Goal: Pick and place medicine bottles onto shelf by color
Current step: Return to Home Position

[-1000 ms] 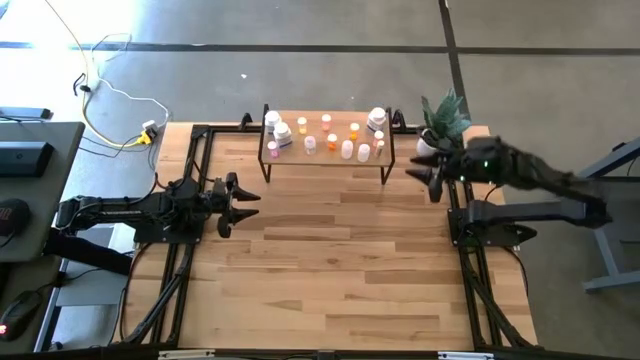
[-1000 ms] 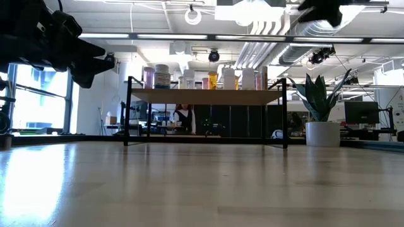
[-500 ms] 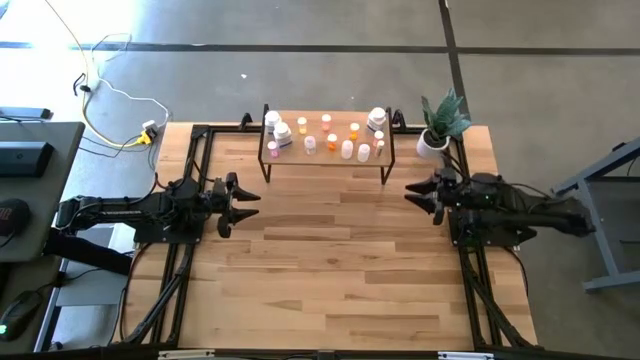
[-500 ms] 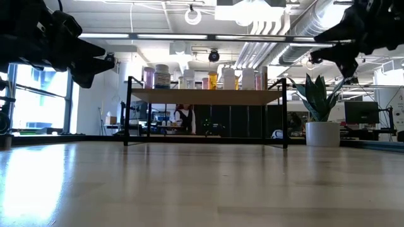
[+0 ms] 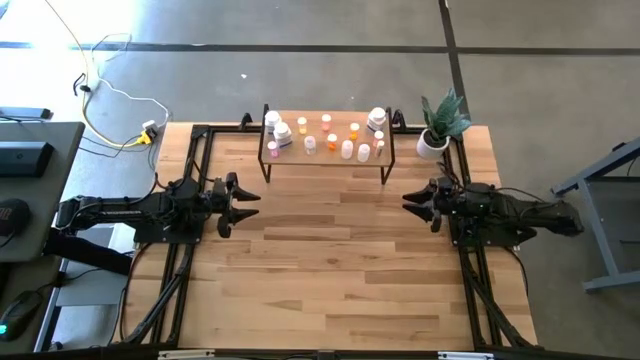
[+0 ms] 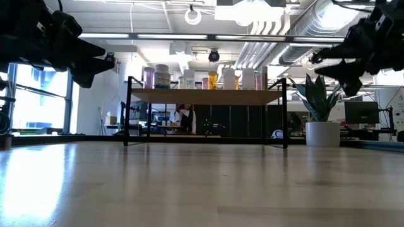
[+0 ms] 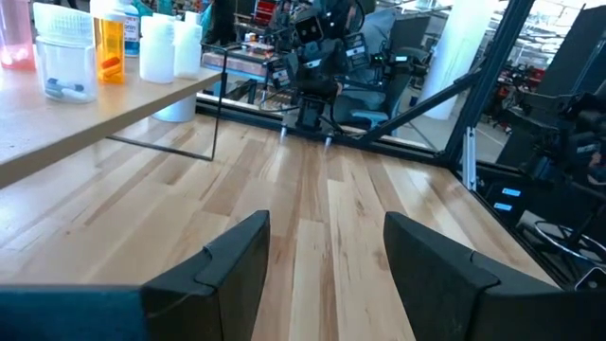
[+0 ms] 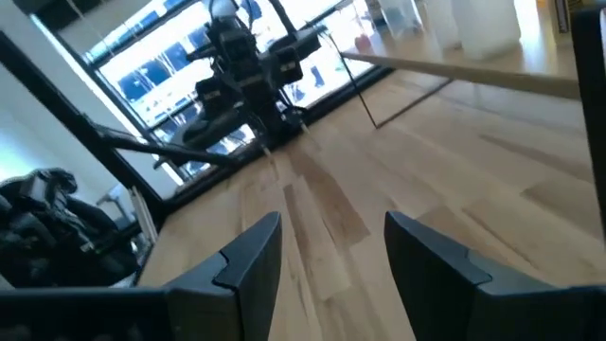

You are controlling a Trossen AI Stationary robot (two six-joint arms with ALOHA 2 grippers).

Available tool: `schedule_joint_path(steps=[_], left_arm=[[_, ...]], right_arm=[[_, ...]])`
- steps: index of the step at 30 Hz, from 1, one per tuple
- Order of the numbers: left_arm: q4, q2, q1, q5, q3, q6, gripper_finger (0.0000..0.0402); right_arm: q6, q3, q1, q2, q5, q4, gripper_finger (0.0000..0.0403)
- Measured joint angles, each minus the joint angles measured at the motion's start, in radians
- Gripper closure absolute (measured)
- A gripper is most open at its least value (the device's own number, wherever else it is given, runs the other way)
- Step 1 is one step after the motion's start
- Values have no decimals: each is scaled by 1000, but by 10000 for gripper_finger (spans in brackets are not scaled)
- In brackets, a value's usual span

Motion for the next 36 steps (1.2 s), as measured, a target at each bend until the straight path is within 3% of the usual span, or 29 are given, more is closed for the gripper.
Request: schedule_joint_path(steps=[6,36], left_arm=[[-2,0,0,1,0,0,202],[-3,0,0,0,0,0,202]], right_arm=[[73,-9,-1,13,18,12,224],[37,-9,-1,13,16,10,224]])
